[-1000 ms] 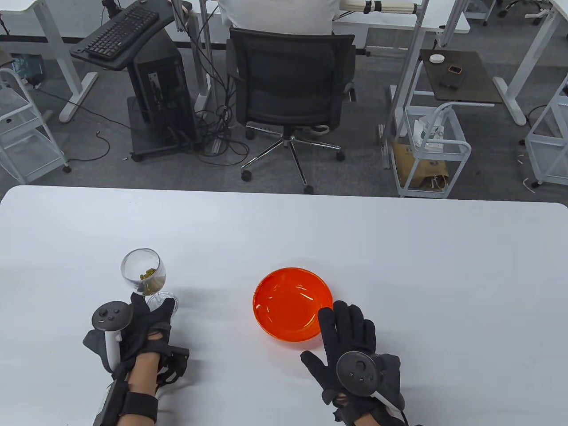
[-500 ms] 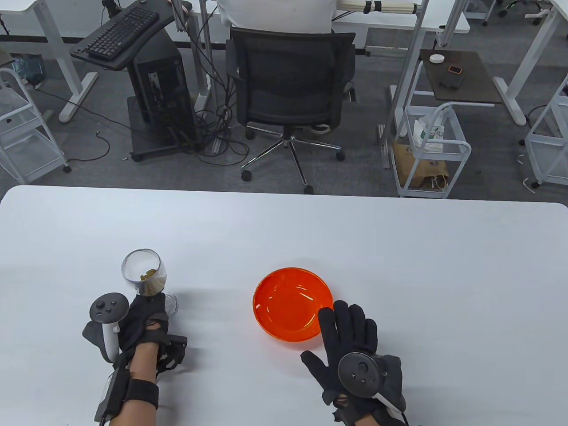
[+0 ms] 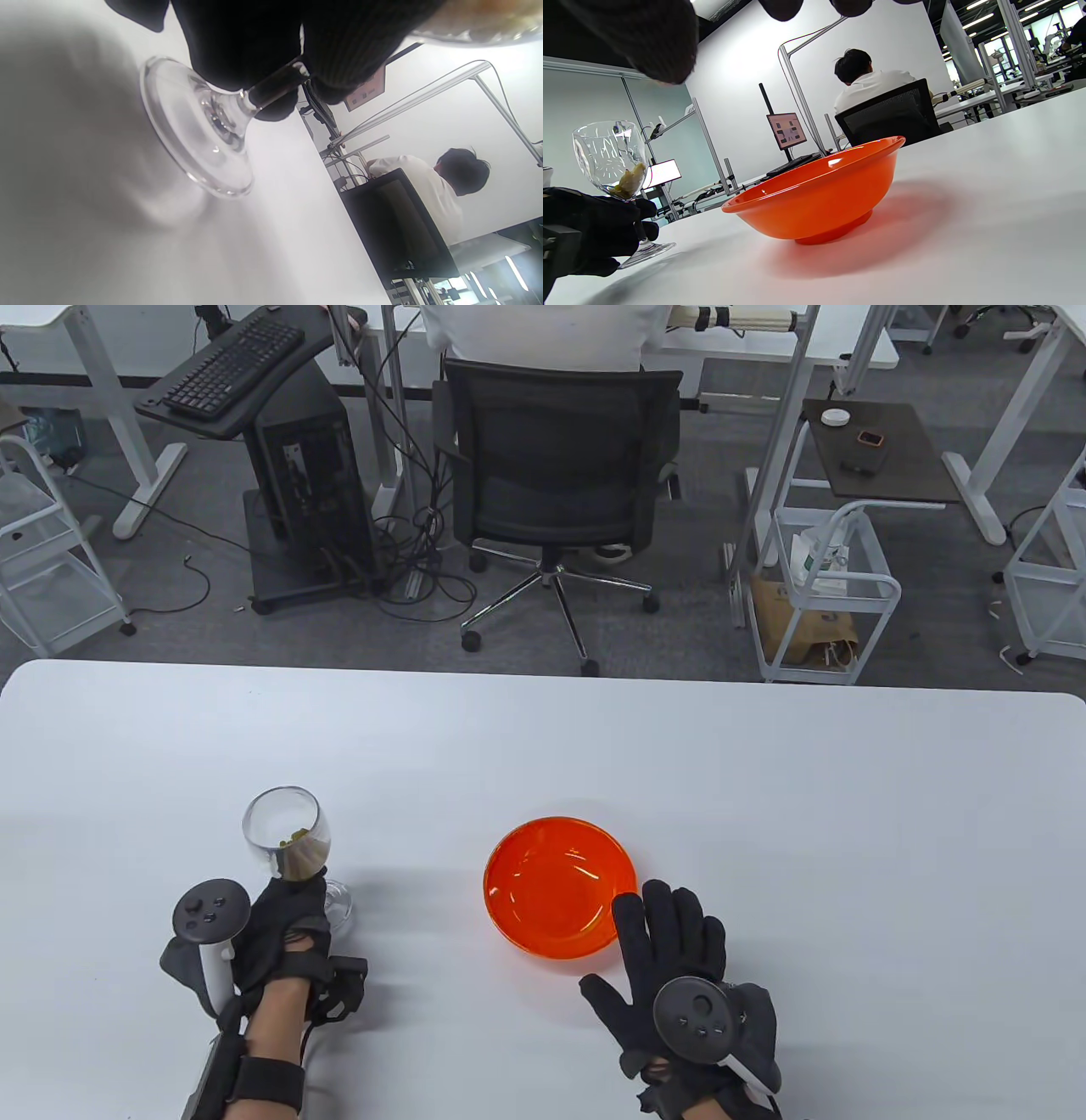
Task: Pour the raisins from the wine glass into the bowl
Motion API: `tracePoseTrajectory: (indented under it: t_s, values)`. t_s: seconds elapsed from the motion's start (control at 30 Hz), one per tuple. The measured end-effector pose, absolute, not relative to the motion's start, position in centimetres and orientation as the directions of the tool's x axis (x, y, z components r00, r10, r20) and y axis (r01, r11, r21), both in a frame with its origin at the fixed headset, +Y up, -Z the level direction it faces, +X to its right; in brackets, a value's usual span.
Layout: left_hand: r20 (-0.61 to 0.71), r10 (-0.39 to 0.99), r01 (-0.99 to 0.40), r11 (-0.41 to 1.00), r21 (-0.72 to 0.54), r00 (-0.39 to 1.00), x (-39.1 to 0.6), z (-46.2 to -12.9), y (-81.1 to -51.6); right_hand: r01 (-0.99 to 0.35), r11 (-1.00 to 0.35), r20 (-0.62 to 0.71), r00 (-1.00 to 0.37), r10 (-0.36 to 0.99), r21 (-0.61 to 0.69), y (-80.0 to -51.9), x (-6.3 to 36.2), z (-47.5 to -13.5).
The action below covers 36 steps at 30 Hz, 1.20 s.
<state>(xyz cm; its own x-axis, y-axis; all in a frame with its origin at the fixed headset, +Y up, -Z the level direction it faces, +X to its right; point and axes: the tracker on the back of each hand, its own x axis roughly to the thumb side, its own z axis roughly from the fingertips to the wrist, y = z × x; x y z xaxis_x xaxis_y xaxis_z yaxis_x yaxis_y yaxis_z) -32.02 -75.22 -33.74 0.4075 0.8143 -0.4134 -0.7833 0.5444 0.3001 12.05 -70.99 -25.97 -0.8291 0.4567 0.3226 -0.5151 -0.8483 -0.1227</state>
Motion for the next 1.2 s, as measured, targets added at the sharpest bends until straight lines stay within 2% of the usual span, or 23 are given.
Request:
tracePoseTrajectory:
  t_s: [0.17, 0.43, 0.77, 0.93, 1.2]
  values:
    - [-0.354, 0.845, -0.820, 0.504, 0.271, 0.402, -29.8, -33.2, -73.7, -0.532, -0.839, 0.314, -0.820, 0.478, -0.114, -71.1, 12.3, -26.1]
    - [-0.240, 0.851, -0.839, 0.513, 0.183, 0.468, -26.1, -32.3, -71.2, -0.593, -0.801, 0.284, -0.784, 0.551, -0.081, -71.5, 12.9, -26.5]
    - [-0.138, 0.858, -0.860, 0.507, 0.060, 0.495, -21.7, -31.3, -70.0, -0.674, -0.738, 0.299, -0.713, 0.635, -0.039, -71.6, 12.8, -26.8]
    - [-0.096, 0.851, -0.855, 0.519, -0.003, 0.517, -19.4, -30.8, -69.8, -0.730, -0.684, 0.323, -0.649, 0.689, -0.008, -71.7, 12.3, -26.9]
    - [-0.013, 0.846, -0.840, 0.528, -0.125, 0.533, -15.3, -29.8, -70.0, -0.855, -0.511, 0.332, -0.458, 0.825, 0.090, -71.9, 11.7, -26.7]
